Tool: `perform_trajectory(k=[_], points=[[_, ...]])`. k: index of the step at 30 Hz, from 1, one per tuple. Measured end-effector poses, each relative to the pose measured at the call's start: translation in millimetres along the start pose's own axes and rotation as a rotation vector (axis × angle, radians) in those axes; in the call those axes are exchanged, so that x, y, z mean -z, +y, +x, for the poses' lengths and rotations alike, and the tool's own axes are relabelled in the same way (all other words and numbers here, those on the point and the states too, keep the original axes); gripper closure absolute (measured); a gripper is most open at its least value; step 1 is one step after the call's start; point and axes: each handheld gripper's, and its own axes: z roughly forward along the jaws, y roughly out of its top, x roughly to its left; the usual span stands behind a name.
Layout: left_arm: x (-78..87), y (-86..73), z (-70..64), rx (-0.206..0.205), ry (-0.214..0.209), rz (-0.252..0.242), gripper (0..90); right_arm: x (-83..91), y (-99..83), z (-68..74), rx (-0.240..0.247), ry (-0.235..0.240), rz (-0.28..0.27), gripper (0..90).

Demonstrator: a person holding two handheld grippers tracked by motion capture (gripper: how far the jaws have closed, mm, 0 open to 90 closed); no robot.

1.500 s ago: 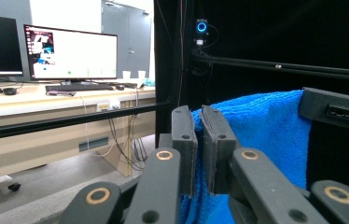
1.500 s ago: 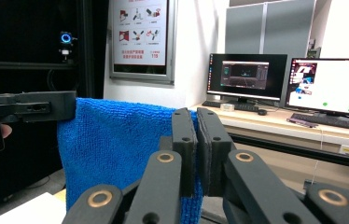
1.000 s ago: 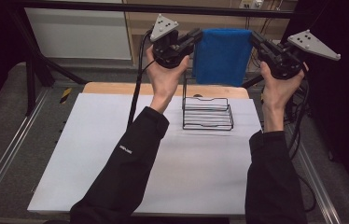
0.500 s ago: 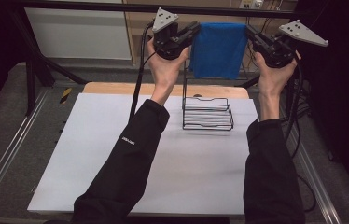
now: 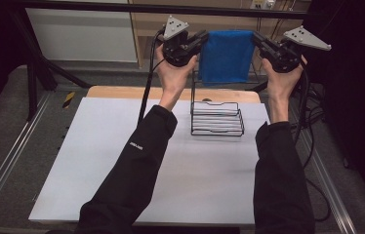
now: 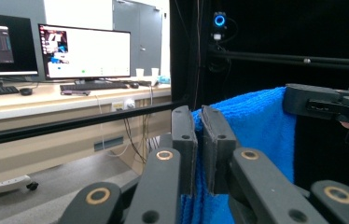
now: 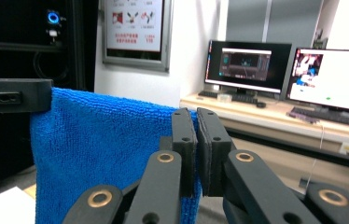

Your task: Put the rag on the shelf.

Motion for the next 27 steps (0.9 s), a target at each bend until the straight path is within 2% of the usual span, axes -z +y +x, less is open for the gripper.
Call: perform_trajectory(k=[7, 13, 21, 27], points=[[5.0, -15.6, -3.4, -0.03, -0.024, 0.035, 84.3, 9.9, -10.1, 2.2, 0.013, 0.005, 0.05, 87.1], [6.9, -29.6, -5.4, -0.022, -0.041, 0.073, 84.3, 16.1, -25.1, 5.2, -0.007, 0.011, 0.091, 87.0], [14.7, -34.3, -9.3, -0.046, -0.07, 0.093, 84.2, 27.3, -33.6, 7.3, -0.017, 0.032, 0.093, 86.9], [23.5, -32.4, -10.4, -0.039, -0.091, 0.106, 84.3, 32.7, -32.5, 10.8, -0.02, 0.057, 0.097, 86.7]])
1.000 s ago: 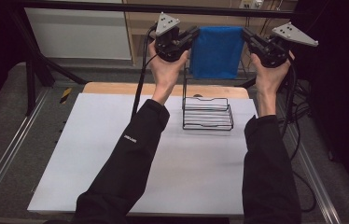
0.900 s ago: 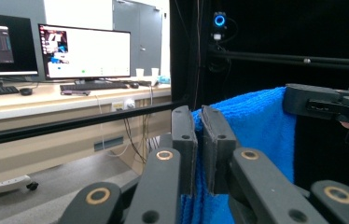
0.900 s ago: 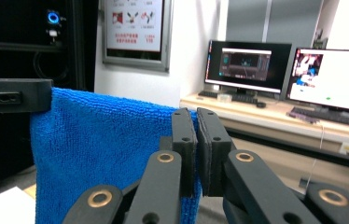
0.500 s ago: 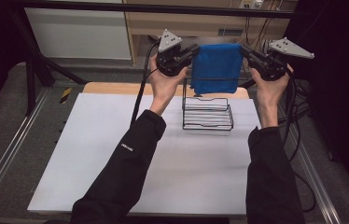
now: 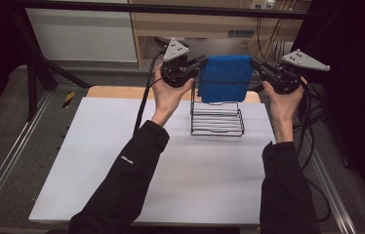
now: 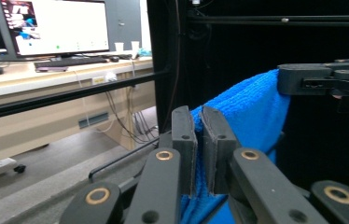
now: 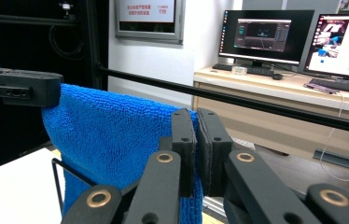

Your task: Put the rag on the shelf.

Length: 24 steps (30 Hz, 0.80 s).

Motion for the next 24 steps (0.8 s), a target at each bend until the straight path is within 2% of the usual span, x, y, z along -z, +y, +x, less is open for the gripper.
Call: perform_trajectory(k=[10, 16, 24], points=[[4.2, -1.3, -7.1, -0.018, -0.005, 0.052, 83.9, 8.5, 0.4, 5.9, 0.029, 0.003, 0.037, 86.6], [0.9, -7.6, -9.3, -0.021, -0.005, 0.083, 83.7, 10.2, -3.6, 6.3, 0.043, -0.003, 0.063, 86.5], [4.5, -13.7, -13.8, -0.03, -0.034, 0.104, 83.3, 16.9, -12.2, 5.9, 0.025, 0.022, 0.08, 86.5]])
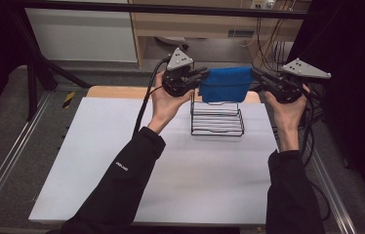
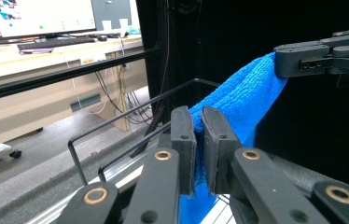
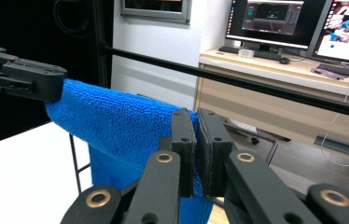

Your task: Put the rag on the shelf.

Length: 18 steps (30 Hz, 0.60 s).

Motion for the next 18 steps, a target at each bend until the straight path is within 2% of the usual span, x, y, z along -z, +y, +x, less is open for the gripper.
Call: perform_trajectory(k=[5, 11, 16, 18], points=[[1.0, -3.3, -4.3, -0.019, -0.005, 0.036, 82.0, 4.9, -4.5, 3.5, 0.005, 0.015, 0.026, 86.3], [-2.1, -11.5, -7.5, -0.021, -0.001, 0.083, 81.0, 6.7, -12.3, 5.3, 0.009, 0.03, 0.059, 86.3], [-0.6, -15.5, -7.3, -0.002, -0.018, 0.115, 76.6, 6.4, -17.8, 6.0, 0.01, 0.037, 0.077, 86.3], [3.2, -12.9, -6.1, 0.016, -0.029, 0.103, 72.9, 6.1, -19.9, 6.0, 0.009, 0.038, 0.079, 86.3]])
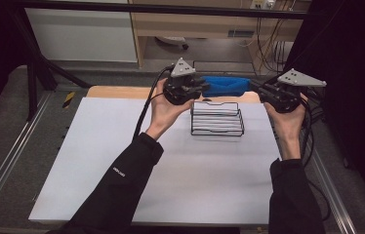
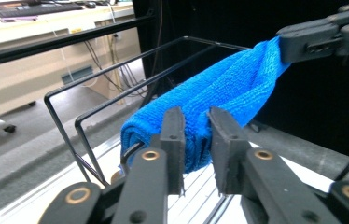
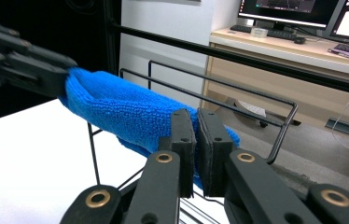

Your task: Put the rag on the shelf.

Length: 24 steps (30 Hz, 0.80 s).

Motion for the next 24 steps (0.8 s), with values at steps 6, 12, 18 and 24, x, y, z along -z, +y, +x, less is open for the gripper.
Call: perform_trajectory(k=[6, 12, 18, 24], points=[[8.6, 14.3, 1.5, 0.026, 0.01, -0.035, 68.1, -1.7, -4.3, 0.5, 0.003, 0.006, 0.01, 86.3], [9.5, 20.6, 4.0, 0.053, 0.01, -0.039, 74.5, -2.2, -8.0, 1.5, 0.02, 0.013, 0.018, 86.2], [-4.5, 6.7, 4.2, 0.05, -0.022, 0.09, 87.6, -2.6, -10.4, 1.0, 0.015, 0.021, 0.016, 85.5], [-11.5, 0.6, 0.6, 0.011, -0.032, 0.143, 89.7, -1.9, -12.3, 1.0, 0.012, 0.031, 0.03, 84.1]])
